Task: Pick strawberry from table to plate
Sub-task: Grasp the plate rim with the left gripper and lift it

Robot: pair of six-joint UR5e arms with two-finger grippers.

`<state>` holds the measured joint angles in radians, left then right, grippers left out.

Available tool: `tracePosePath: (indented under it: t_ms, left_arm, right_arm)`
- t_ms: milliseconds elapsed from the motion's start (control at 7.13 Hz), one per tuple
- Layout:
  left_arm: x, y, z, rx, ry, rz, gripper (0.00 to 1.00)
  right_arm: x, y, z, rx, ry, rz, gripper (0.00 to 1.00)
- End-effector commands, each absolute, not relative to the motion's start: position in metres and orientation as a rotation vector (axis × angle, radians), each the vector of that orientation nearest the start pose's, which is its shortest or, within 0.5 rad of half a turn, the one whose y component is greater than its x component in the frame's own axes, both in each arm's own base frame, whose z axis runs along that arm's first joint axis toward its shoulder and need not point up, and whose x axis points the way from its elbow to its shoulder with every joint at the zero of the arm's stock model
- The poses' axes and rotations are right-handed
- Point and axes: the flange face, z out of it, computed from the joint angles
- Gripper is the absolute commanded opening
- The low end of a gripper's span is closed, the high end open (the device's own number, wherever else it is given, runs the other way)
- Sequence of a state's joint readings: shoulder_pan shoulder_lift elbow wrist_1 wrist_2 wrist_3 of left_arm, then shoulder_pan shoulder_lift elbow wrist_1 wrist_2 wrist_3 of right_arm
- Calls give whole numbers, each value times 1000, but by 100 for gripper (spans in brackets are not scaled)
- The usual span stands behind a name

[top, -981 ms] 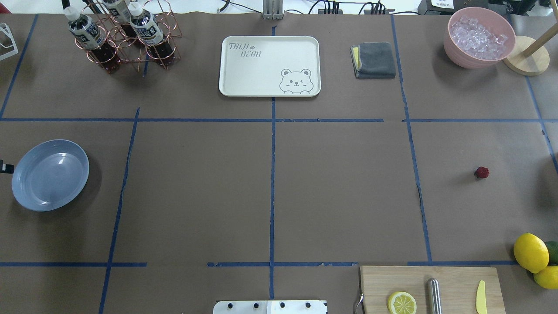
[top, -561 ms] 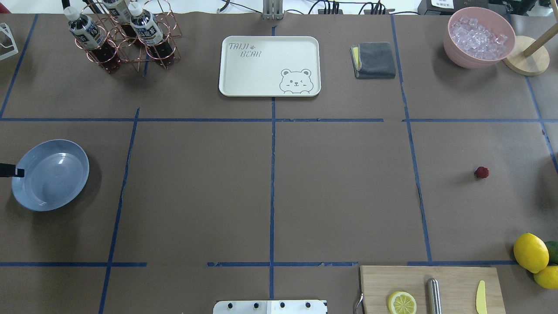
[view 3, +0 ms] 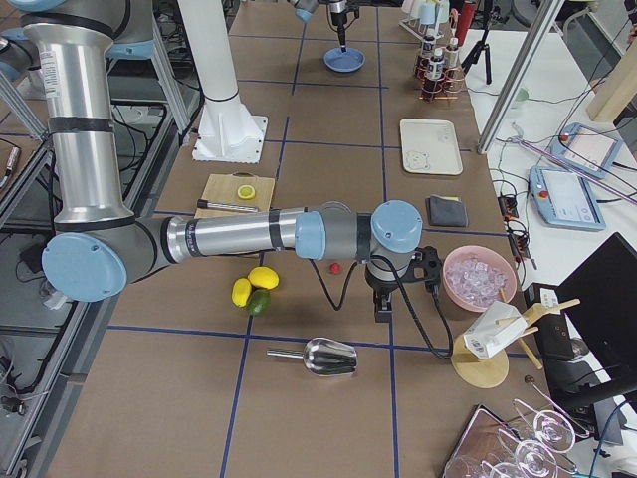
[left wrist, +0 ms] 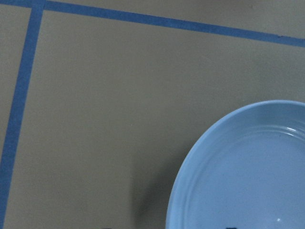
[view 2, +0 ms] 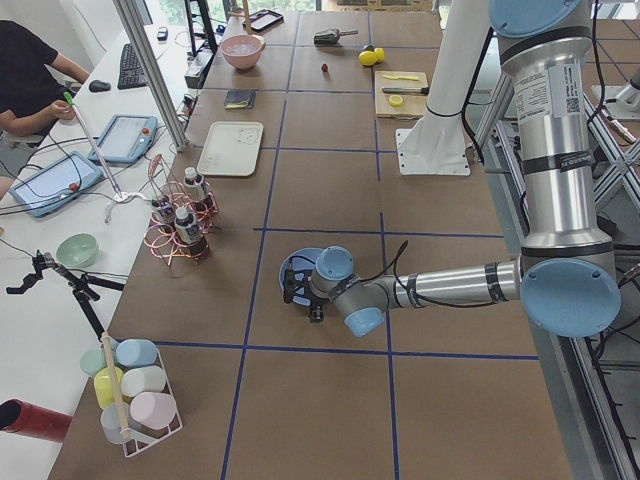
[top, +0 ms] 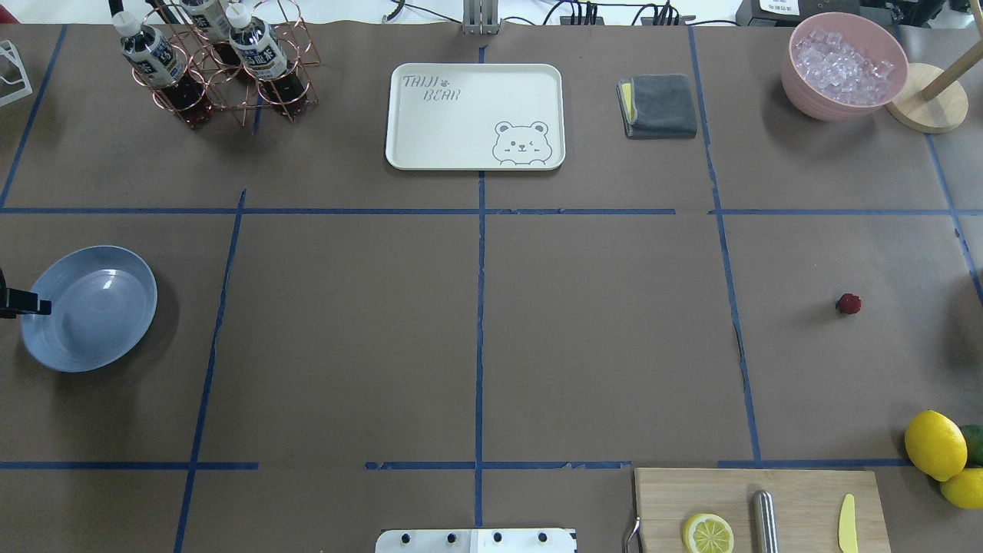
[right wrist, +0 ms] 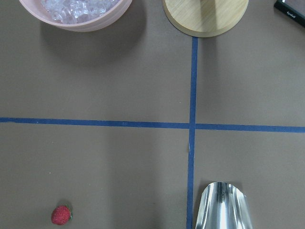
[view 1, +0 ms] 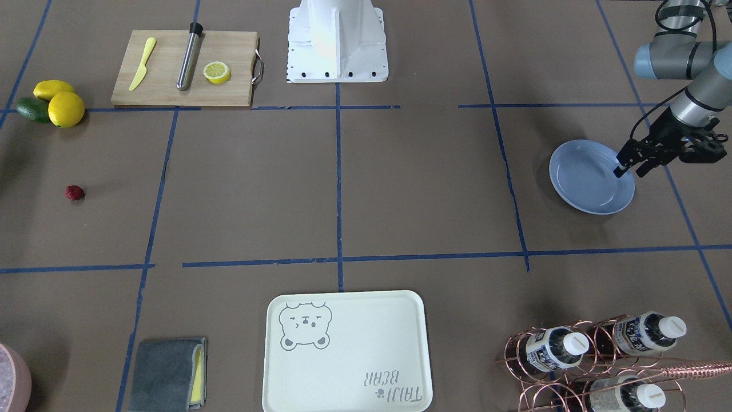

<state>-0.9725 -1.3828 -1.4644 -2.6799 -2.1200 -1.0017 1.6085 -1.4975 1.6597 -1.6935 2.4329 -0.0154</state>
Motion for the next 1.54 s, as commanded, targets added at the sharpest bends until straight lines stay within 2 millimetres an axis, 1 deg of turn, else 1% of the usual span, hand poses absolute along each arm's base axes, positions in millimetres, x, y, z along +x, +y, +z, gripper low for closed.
tracePosePath:
  t_ms: [0,140,280,421,561,701,841,981,1121,1262,1402]
  left_arm:
    - [174,-398,679,181,931,-145,4]
    - [173,-397,679,182,933,-143,0]
    - [171,-396,674,183,945,-140,0]
    - [171,-398,642,217,983,-123,0]
    - [179,-402,593,193,1046,-82,0]
    - [172,-413,546,205,1046,-106,0]
    - [186,-438,486,203,1044,-111,0]
    - [212,-484,413,179,1024,-172,0]
    - [256,-506,348,150,1040,-271,0]
    - [341,-478,313,67,1074,-333,0]
    - [422,-443,279,30,1098,-386,0]
  right_arm:
    - [78,-518,584,60,-861,6,100]
    - [77,-519,582,62,-861,3,100]
    - [77,-519,575,73,-860,4,100]
    - [78,-519,567,82,-862,11,100]
    - [77,-531,542,107,-863,25,100]
    - [78,-528,544,98,-867,48,100]
    - [77,-527,546,95,-866,48,100]
    - [77,-527,548,92,-863,48,100]
    - [77,-527,548,92,-861,47,100]
    - [76,-527,551,87,-861,46,100]
    - [75,-527,551,86,-861,44,100]
